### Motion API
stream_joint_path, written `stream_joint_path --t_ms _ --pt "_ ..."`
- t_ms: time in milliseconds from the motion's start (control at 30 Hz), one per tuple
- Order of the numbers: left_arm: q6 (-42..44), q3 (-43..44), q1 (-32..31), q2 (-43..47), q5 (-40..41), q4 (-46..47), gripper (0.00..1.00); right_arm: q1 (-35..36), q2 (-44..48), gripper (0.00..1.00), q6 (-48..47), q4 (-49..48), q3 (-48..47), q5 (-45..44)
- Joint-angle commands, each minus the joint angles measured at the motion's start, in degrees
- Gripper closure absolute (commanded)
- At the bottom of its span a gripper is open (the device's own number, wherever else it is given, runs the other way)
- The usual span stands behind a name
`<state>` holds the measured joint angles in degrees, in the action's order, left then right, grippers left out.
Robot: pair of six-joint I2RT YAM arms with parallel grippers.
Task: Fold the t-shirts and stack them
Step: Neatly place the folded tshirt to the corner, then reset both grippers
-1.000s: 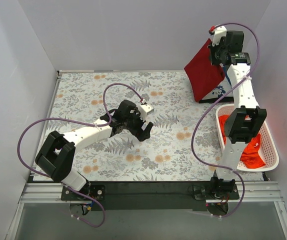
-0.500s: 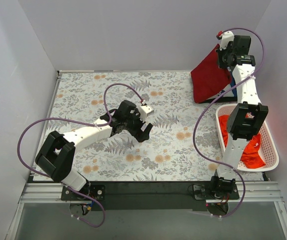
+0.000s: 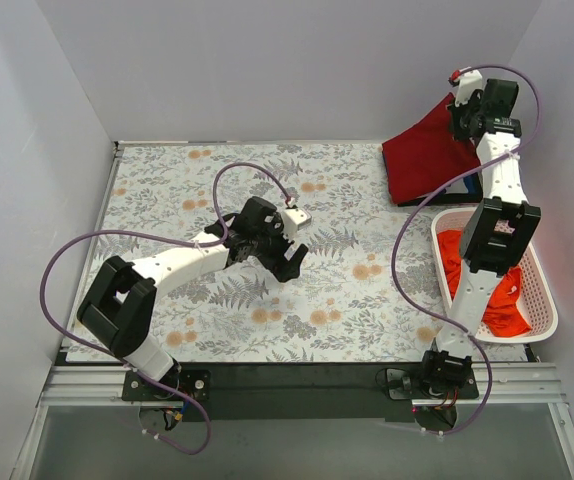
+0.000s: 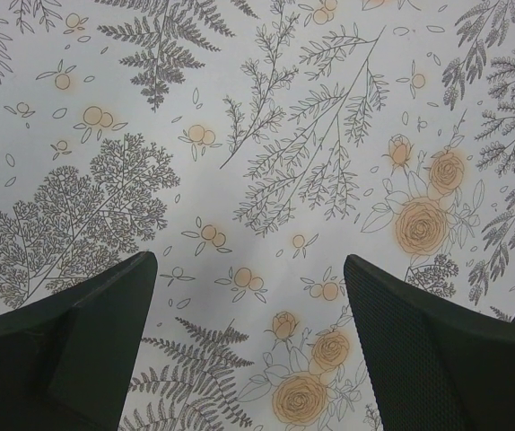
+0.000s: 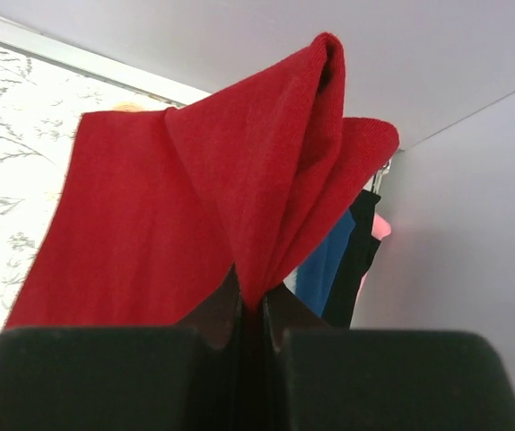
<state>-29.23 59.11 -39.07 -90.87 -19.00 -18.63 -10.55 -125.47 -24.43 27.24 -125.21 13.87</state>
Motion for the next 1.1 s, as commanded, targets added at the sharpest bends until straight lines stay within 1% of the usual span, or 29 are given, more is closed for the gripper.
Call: stream_joint_path --t_ms 0,200,233,267,300,333,367,467,600,633,767,900,967,1067 --pt "1.19 2.67 0.31 0.34 -0.24 -1.93 0.14 -1.05 -0.65 0.99 -2.46 -7.81 -2.94 2.21" --pt "1.55 3.46 0.31 -0.45 0.28 -3.86 0.14 -2.99 -3.29 0.99 -3.61 -12.74 -2.33 2.49" --pt "1.55 3.64 0.31 -0.36 0.54 -4.48 0.14 -3.16 -3.46 0.92 -4.31 -13.61 -1.89 1.96" --pt "1.64 3.82 0.31 -0.45 0.72 -4.74 0.14 -3.34 -3.47 0.71 -4.49 -15.01 -1.53 1.17" --pt "1.64 4.17 0.31 -0.54 1.51 -5.01 0.14 -3.43 -3.38 0.6 -4.58 -15.81 -0.92 -0.67" --pt "1.46 4.34 0.31 -0.36 1.95 -5.44 0.14 -3.52 -3.2 0.5 -4.58 -16.43 -0.83 -1.55" --pt "1.03 4.61 0.4 -0.45 1.95 -5.8 0.14 -3.69 -3.03 0.35 -4.49 -17.22 -0.83 -2.17" --pt "0.41 5.4 1.1 0.08 0.73 -7.2 0.14 -3.96 -1.63 0.24 -4.67 -17.4 -0.39 -3.06" --pt "-2.66 5.66 2.77 1.66 -1.56 -7.47 0.14 -3.96 2.24 0.16 -3.53 -17.23 3.38 -2.18" --pt "-4.58 5.75 3.55 2.01 -1.91 -7.38 0.14 -3.96 4.42 0.15 -3.18 -17.23 4.52 -1.31" --pt "-9.69 7.5 5.75 2.37 -1.92 -8.43 0.14 -3.61 10.41 0.02 -0.98 -15.56 11.63 2.56" --pt "-12.42 13.64 8.3 -0.18 -4.02 -13.7 0.14 -2.9 16.04 0.02 2.18 -10.65 15.33 7.91" --pt "-13.39 14.97 11.2 -1.32 -5.77 -15.9 0.14 -2.12 19.2 0.02 3.68 -5.92 16.31 9.59" --pt "-15.06 17.0 16.12 -1.85 -6.74 -17.22 0.14 -1.5 24.29 0.02 4.47 -1.16 22.01 11.97"
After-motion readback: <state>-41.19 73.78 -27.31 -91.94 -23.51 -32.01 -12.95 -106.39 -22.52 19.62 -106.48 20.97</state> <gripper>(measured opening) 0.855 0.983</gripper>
